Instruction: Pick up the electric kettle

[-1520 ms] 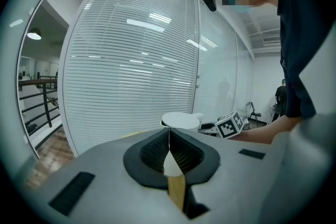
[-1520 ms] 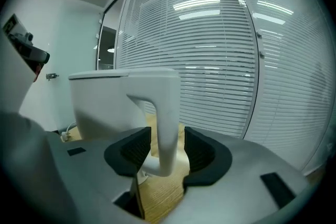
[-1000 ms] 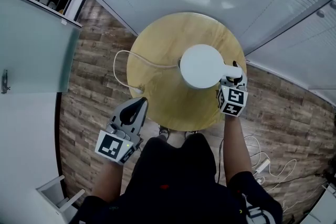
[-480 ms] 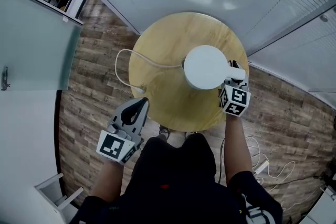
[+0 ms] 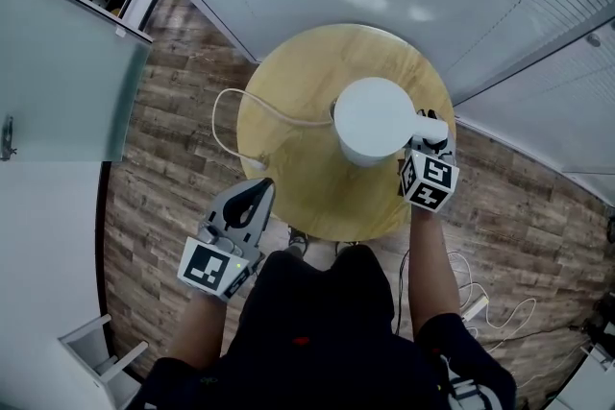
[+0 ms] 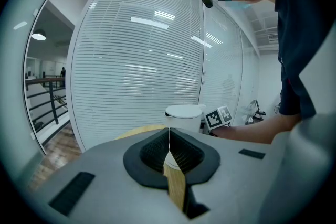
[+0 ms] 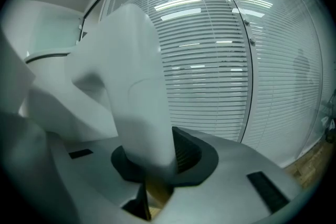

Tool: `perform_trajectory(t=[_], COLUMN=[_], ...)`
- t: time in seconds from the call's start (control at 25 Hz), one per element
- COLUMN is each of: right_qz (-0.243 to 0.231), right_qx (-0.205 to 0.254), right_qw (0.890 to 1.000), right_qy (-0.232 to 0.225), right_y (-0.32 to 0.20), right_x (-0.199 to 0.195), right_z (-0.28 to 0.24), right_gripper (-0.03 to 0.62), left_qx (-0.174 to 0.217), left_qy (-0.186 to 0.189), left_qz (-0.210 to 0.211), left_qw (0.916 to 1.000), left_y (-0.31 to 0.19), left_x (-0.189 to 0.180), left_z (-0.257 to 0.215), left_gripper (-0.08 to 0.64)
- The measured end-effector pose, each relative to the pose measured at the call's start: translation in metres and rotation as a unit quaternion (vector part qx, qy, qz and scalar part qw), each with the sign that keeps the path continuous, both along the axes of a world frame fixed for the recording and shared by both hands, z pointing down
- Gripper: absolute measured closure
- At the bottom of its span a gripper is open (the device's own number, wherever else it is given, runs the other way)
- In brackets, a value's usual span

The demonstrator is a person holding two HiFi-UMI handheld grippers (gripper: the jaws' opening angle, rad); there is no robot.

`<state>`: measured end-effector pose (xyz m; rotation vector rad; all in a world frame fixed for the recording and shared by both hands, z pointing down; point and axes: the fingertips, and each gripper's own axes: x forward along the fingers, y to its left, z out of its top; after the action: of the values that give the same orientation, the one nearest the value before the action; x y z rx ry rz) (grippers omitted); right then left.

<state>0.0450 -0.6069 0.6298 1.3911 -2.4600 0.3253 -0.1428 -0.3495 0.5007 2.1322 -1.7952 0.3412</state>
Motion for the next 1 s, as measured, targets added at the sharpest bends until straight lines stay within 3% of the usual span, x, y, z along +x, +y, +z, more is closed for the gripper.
perform_trajectory(t=[0.6, 1.0], right_qz=[0.006, -0.009], right_qx=[-0.014, -0.012], right_qw=[1.0, 1.0], right_qy=[-0.003, 0.004], right_y=[0.035, 0.091], right_x=[0.012, 0.009], right_z=[-0.073, -0.138], right_gripper=[0.515, 0.512], left_qx=[0.059, 0.113], left_qy=[0.018, 0.025], left_qz=[0.014, 0.037], left_qw=[0.998, 0.9925], left_y=[0.007, 0.021], left_x=[-0.008, -0.017], left_z=[-0.033, -0.077], left_gripper=[0.537, 0.537])
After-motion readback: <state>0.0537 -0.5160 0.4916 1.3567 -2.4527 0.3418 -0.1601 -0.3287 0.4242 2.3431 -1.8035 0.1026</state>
